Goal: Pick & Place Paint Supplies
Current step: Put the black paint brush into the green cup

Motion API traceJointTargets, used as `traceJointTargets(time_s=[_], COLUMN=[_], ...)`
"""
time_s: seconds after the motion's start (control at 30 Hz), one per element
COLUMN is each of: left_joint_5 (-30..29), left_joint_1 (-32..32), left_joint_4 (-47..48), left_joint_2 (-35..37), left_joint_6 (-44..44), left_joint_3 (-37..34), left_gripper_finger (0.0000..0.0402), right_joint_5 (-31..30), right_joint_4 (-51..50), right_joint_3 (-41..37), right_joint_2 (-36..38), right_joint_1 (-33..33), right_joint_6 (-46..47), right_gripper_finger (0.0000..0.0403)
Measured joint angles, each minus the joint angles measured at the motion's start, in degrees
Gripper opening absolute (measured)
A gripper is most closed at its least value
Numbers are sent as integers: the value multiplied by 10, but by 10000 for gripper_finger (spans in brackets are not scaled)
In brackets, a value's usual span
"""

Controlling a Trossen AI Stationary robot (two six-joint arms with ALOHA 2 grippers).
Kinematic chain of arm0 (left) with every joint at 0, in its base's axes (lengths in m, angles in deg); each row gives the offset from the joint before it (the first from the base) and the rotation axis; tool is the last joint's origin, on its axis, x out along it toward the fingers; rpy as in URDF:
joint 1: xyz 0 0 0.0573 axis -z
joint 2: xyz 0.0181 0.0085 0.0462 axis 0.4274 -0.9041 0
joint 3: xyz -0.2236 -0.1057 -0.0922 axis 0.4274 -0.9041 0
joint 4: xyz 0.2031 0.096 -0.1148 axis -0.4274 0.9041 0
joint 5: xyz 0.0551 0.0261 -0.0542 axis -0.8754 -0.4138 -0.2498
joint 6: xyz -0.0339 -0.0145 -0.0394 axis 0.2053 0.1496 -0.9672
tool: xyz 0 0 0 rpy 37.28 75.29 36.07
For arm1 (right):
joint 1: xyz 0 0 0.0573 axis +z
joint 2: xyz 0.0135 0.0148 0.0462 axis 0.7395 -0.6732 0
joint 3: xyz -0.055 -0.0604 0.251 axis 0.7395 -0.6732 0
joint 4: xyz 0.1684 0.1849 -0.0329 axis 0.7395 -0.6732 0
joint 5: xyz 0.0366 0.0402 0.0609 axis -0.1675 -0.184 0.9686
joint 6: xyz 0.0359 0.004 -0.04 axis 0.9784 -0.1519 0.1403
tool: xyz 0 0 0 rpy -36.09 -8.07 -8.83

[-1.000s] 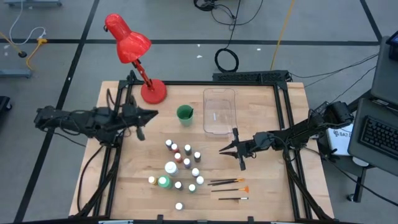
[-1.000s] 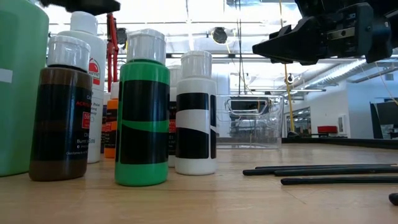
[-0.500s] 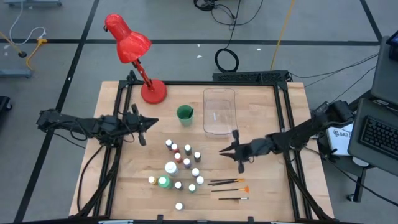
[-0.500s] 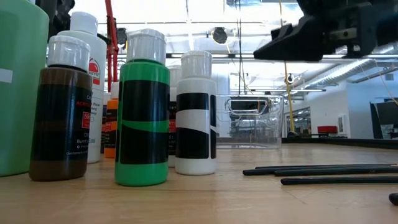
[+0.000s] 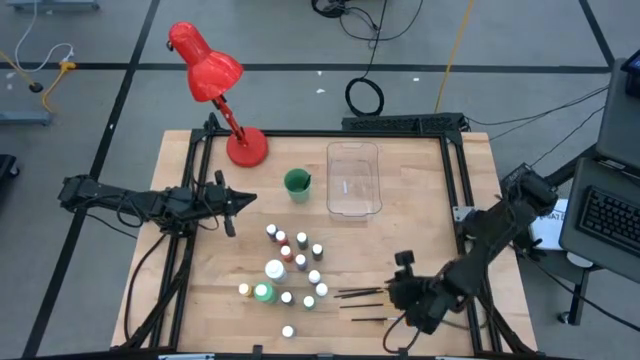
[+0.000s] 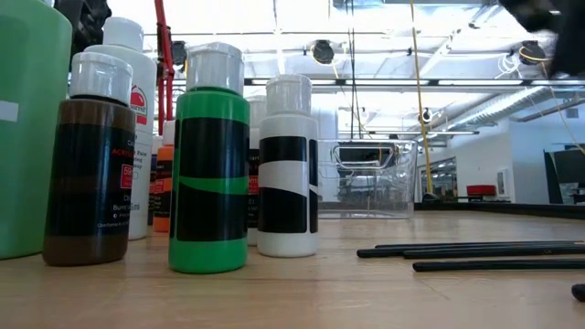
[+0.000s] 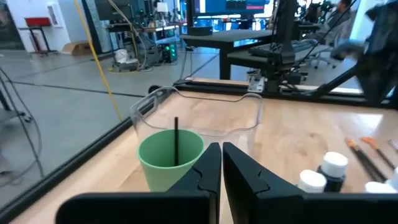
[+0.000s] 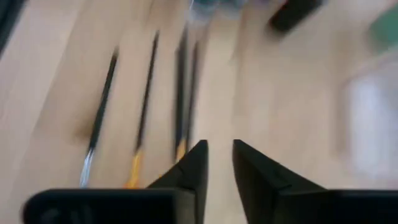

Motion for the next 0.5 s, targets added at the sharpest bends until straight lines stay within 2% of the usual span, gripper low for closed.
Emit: traceJointTargets(time_s=[0.17,0.23,0.37,0.5], left_joint_5=[19,19,19,19], left_joint_1=[0,0,0,0], left_joint_4=[0,0,0,1], left_joint_2=[0,0,0,0], left_joint_6=[-10,-9,1,1], left_joint_3=[0,0,0,0], left_gripper_finger=[21,21,21,21], right_joint_5=[151,166,166,192], right_joint_4=[27,64,148,173], right_joint_3=[-33,-58,-105,-116], right_joint_2=[-11,-11,-11,-11], right_joint_1=[11,14,12,5], right_joint_6=[107,130,108,87], right_gripper_finger=[130,142,158,166])
